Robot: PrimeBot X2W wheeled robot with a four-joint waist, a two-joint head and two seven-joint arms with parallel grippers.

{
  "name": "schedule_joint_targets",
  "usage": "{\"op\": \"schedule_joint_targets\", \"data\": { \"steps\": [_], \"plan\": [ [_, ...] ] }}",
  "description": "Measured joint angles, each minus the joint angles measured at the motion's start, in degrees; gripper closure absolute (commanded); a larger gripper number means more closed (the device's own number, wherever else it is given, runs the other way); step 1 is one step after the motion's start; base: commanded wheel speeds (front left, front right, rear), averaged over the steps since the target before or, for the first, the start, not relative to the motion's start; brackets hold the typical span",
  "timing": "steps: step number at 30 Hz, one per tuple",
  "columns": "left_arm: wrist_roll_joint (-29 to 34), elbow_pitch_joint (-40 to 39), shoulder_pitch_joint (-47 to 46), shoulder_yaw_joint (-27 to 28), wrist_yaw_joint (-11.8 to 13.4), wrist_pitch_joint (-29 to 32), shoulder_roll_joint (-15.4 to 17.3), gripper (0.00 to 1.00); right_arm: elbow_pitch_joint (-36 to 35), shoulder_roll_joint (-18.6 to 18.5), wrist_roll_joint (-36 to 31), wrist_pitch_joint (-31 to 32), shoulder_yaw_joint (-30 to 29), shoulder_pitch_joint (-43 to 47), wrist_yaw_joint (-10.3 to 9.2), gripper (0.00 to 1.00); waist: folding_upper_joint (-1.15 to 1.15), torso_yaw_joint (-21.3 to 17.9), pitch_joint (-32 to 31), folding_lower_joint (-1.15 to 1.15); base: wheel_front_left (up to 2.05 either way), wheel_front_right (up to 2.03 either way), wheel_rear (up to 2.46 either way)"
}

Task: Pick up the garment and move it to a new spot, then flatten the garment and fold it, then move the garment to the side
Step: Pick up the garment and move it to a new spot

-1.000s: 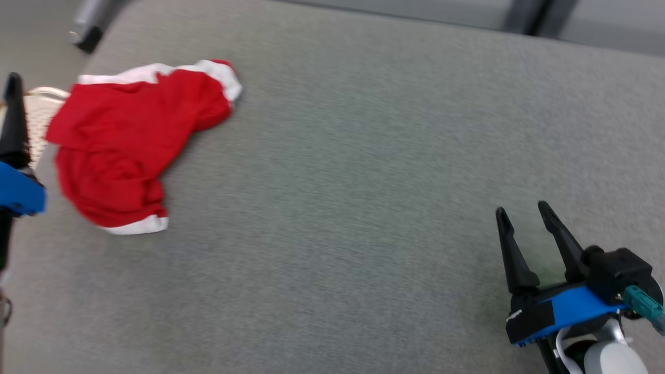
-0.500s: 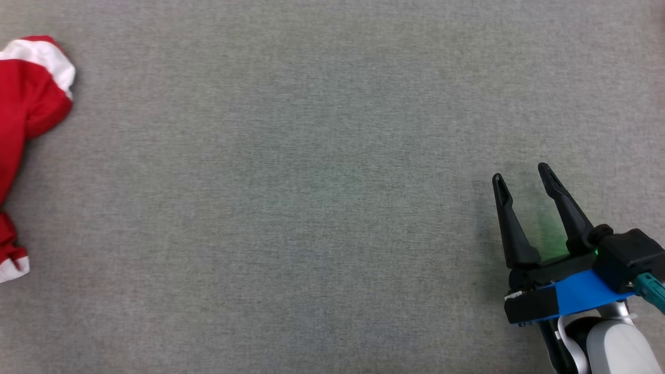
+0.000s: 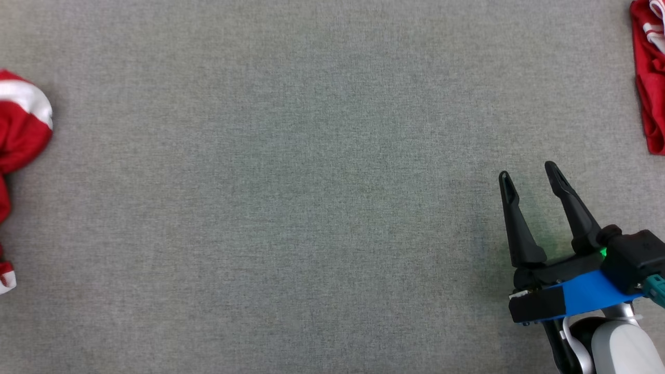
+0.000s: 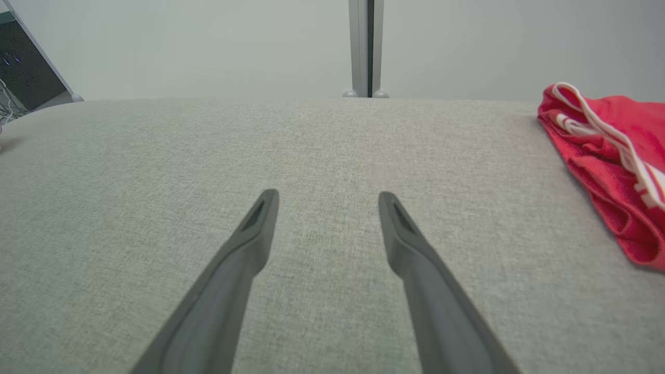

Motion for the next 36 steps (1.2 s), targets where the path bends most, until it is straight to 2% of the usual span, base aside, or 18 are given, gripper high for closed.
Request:
{"op": "schedule_joint_targets", "data": {
  "steps": [5, 9, 12, 18, 23, 30, 33, 36],
  "plan": [
    [0.53, -4.28, 0.88, -1.19, -3.13, -1.91, -0.94, 1.00, 0.80, 0.05, 0.80, -0.34, -0.15, 0.08, 0.00, 0.00, 0.02, 1.17, -2.72, 0.02, 0.00, 0.00, 0.00],
    [2.40, -9.75, -1.89, -2.33, -6.79, -5.86, 1.12, 1.00, 2.66, 0.45, 1.44, -1.01, 0.65, -0.04, 0.01, 0.00, 0.01, 2.15, -6.23, 0.01, 0.00, 0.00, 0.00],
    [4.04, -14.61, -5.03, -4.55, -8.79, -7.62, 1.38, 1.00, 4.54, 0.68, 2.15, -1.87, 0.98, 0.07, 0.01, 0.00, 0.01, 2.52, -9.30, 0.00, 0.00, 0.00, 0.00],
    [5.16, -24.50, -9.46, -11.07, -10.76, -7.50, 0.09, 1.00, 7.24, 1.20, 3.30, -3.52, 0.63, 1.24, 0.00, 0.00, 0.01, 1.64, -15.61, 0.00, 0.00, 0.00, 0.00],
    [4.82, -31.85, -10.84, -17.22, -11.32, -5.53, -2.03, 1.00, 8.47, 1.27, 4.61, -4.19, 0.04, 2.59, 0.00, 0.00, 0.01, -1.15, -19.63, 0.00, 0.00, 0.00, 0.00],
    [1.03, -40.05, -9.24, -26.15, -11.51, -0.78, -4.14, 1.00, 8.64, 1.30, 6.04, -4.65, 0.18, 3.52, 0.00, 0.00, 0.00, -7.60, -22.30, 0.00, 0.00, 0.00, 0.00],
    [0.16, -41.89, -7.27, -30.12, -11.51, 1.05, -3.63, 1.00, 8.60, 1.30, 6.45, -4.66, 0.48, 3.59, 0.00, 0.00, 0.01, -10.75, -22.32, 0.00, 0.00, 0.00, 0.00],
    [1.42, -42.17, -5.72, -35.30, -11.52, 2.00, -1.21, 1.00, 8.55, 1.32, 6.65, -4.79, 0.60, 3.60, 0.01, 0.00, 0.01, -13.70, -21.88, 0.01, 0.00, 0.00, 0.00]
  ]
}}
